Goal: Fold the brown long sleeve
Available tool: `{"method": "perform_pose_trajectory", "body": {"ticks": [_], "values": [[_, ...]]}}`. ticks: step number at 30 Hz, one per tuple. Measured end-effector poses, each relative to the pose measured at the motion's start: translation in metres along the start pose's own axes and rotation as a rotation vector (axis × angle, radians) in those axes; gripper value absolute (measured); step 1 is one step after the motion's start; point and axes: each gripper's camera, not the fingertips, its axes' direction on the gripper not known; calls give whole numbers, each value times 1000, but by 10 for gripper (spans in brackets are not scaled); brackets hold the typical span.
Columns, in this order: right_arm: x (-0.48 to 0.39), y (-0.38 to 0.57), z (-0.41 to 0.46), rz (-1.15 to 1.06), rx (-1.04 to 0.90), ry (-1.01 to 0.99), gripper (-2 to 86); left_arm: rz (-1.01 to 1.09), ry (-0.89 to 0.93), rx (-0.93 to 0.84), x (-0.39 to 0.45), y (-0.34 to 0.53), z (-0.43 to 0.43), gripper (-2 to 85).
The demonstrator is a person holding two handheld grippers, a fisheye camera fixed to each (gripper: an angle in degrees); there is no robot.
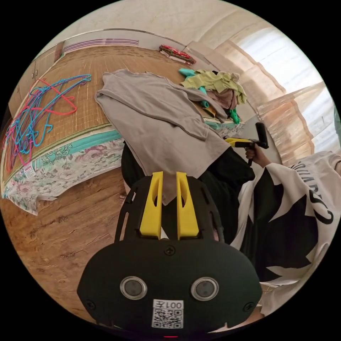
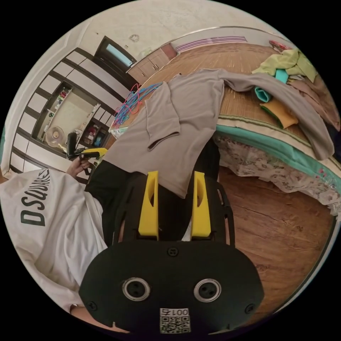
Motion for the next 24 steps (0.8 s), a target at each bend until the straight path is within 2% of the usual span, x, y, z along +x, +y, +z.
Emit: {"method": "perform_pose_trajectory", "body": {"ticks": [5, 10, 15, 18, 21, 24], "values": [[27, 11, 21, 35, 23, -151, 80, 73, -65, -45, 16, -6, 22, 6], [27, 30, 5, 4, 102, -103, 28, 69, -98, 4, 23, 8, 10, -8], [36, 44, -12, -1, 145, -165, 17, 27, -32, 67, 13, 17, -8, -10], [44, 56, -3, 16, 117, -212, 16, 29, -44, 8, 14, 22, 15, -10], [43, 72, 21, 39, 57, -172, 20, 47, -90, -69, 22, 27, 53, -10], [34, 90, 32, 18, 76, -101, 30, 48, -126, -125, 31, 29, 82, -10]]}}
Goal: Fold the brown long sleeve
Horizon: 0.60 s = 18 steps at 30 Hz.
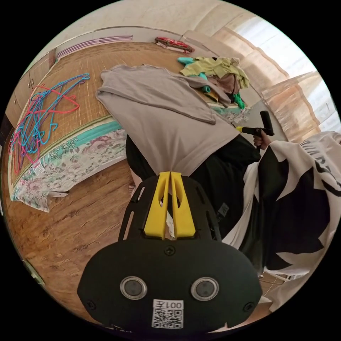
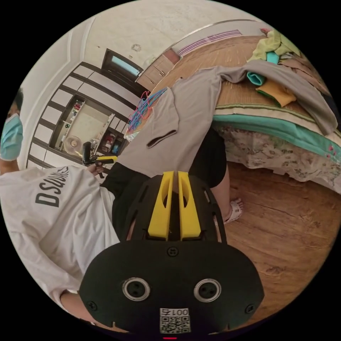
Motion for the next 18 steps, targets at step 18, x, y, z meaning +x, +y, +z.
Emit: {"method": "perform_pose_trajectory", "body": {"ticks": [18], "values": [[121, -78, -81, 102, 75, 908, 141, 441, -517, -73, 122, -163, 71, 30]]}}
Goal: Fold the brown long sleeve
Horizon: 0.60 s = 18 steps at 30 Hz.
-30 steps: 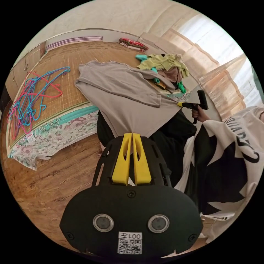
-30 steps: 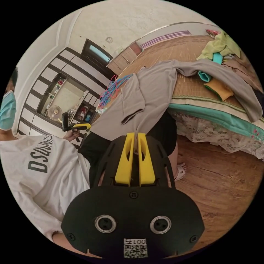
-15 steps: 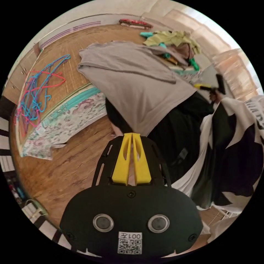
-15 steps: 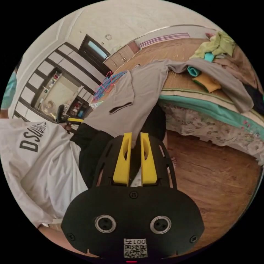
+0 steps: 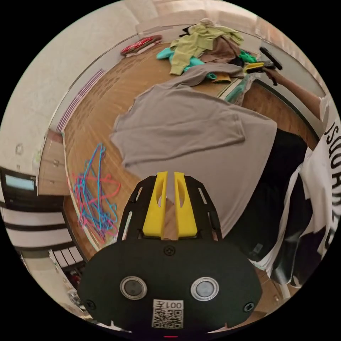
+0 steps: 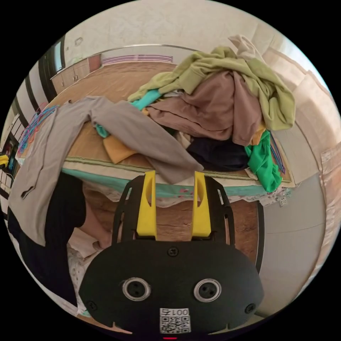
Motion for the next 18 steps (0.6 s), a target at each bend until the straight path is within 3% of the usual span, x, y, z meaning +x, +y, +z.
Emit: {"method": "perform_pose_trajectory", "body": {"ticks": [8, 11, 18], "values": [[65, -19, 44, 52, -82, -241, 115, 224, 104, 64, 89, -146, 66, 24], [74, -16, 41, 21, -80, -340, 32, 251, 129, 47, 110, -169, 83, 11], [102, -10, -26, 36, 71, -341, 13, 213, 187, 6, 115, -166, 103, -5]]}}
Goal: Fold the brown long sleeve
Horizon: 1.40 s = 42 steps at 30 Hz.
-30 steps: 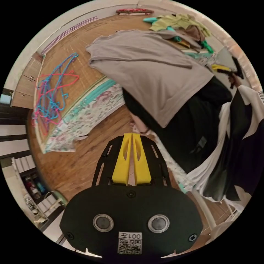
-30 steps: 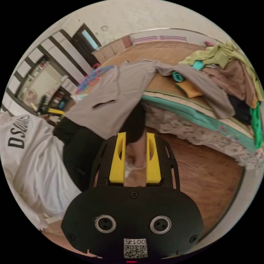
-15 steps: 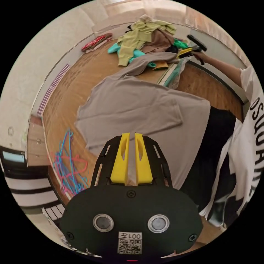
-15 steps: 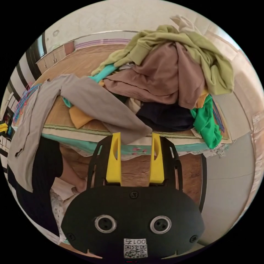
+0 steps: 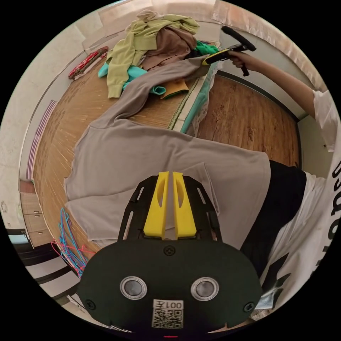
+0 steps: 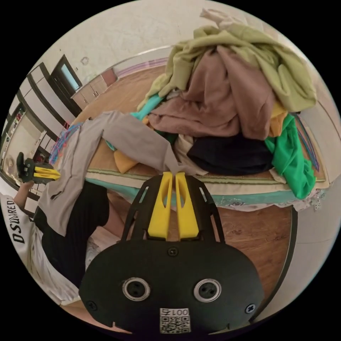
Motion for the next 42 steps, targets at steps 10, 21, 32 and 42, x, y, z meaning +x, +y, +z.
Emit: {"method": "perform_pose_trajectory", "body": {"ticks": [10, 21, 32, 42], "values": [[-139, -91, -149, -399, 249, -58, 13, -133, -49, 26, -20, 48, -13, -7], [-434, -145, -117, -999, 110, -249, 21, -332, -117, 36, -45, 168, -41, -8], [-466, -126, -47, -1006, -251, -375, 72, -501, -46, 65, -70, 259, -35, -8], [-427, -166, -40, -914, -222, -316, 114, -113, -40, 59, -87, 229, -64, 77]]}}
